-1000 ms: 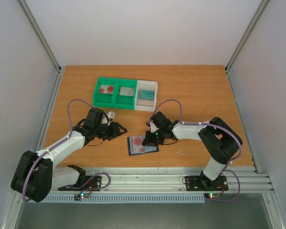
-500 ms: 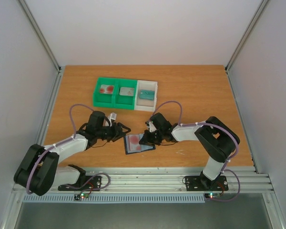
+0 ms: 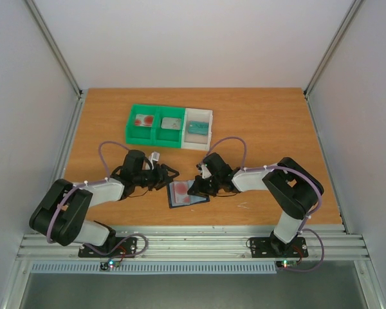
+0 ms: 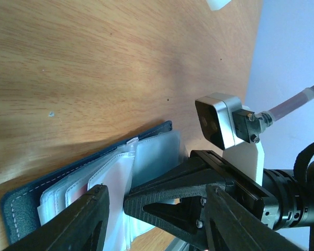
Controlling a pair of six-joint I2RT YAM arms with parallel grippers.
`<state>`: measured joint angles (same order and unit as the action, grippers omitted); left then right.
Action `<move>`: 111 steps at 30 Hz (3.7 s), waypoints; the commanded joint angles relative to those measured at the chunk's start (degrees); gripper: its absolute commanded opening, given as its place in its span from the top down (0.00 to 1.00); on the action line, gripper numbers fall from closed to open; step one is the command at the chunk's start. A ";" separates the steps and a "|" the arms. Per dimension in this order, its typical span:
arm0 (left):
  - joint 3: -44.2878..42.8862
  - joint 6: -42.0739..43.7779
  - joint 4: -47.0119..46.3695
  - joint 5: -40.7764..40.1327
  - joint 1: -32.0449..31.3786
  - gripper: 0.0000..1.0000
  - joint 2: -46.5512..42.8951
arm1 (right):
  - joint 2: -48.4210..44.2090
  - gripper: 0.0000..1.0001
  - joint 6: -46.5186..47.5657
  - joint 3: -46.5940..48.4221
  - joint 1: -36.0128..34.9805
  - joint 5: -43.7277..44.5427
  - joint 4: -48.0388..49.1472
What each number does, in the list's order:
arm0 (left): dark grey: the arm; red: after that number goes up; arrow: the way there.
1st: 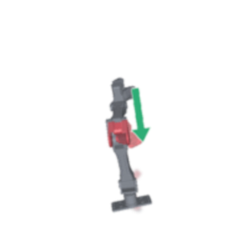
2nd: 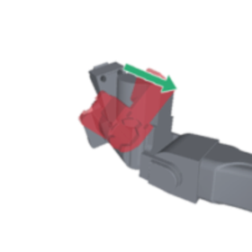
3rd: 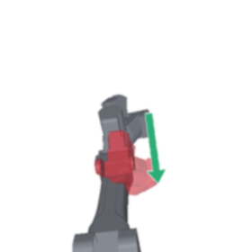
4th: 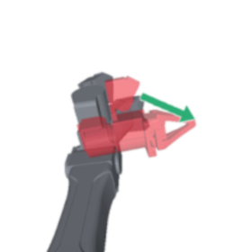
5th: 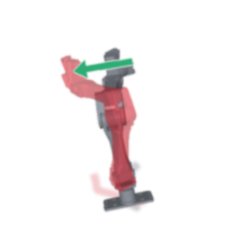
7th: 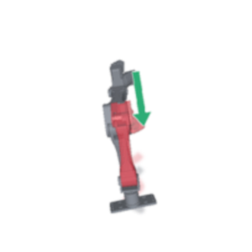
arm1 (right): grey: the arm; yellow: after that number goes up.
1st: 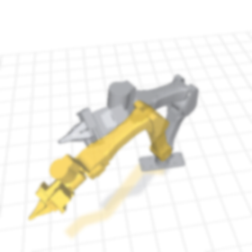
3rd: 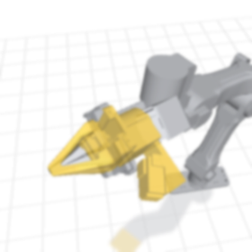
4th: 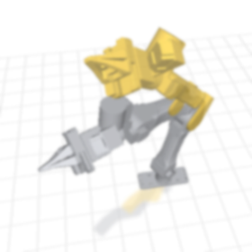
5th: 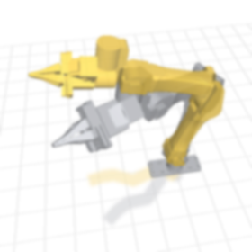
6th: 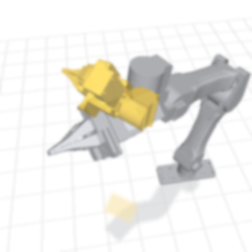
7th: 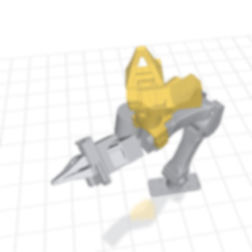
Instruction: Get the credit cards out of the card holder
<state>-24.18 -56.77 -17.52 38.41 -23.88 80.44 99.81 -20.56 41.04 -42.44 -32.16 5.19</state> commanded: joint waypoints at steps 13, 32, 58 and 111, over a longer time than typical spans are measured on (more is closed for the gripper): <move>-0.69 1.45 -1.44 1.46 -0.38 0.49 4.07 | 0.33 0.99 0.26 -0.87 -0.20 2.17 -1.71; -2.97 -1.29 -1.86 -0.52 -6.16 0.49 2.99 | -0.47 0.94 0.11 -1.27 -0.24 2.54 -1.28; -6.50 -6.31 -8.97 0.10 -11.74 0.49 7.99 | -9.48 0.74 4.29 -1.40 0.42 11.87 -9.52; -6.56 -1.62 -1.22 -11.51 -15.06 0.67 11.72 | -11.75 0.91 7.38 -1.67 1.68 16.78 -18.17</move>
<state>-31.75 -58.89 -15.86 27.57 -38.65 90.72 86.76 -13.96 38.52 -40.77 -15.90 -13.06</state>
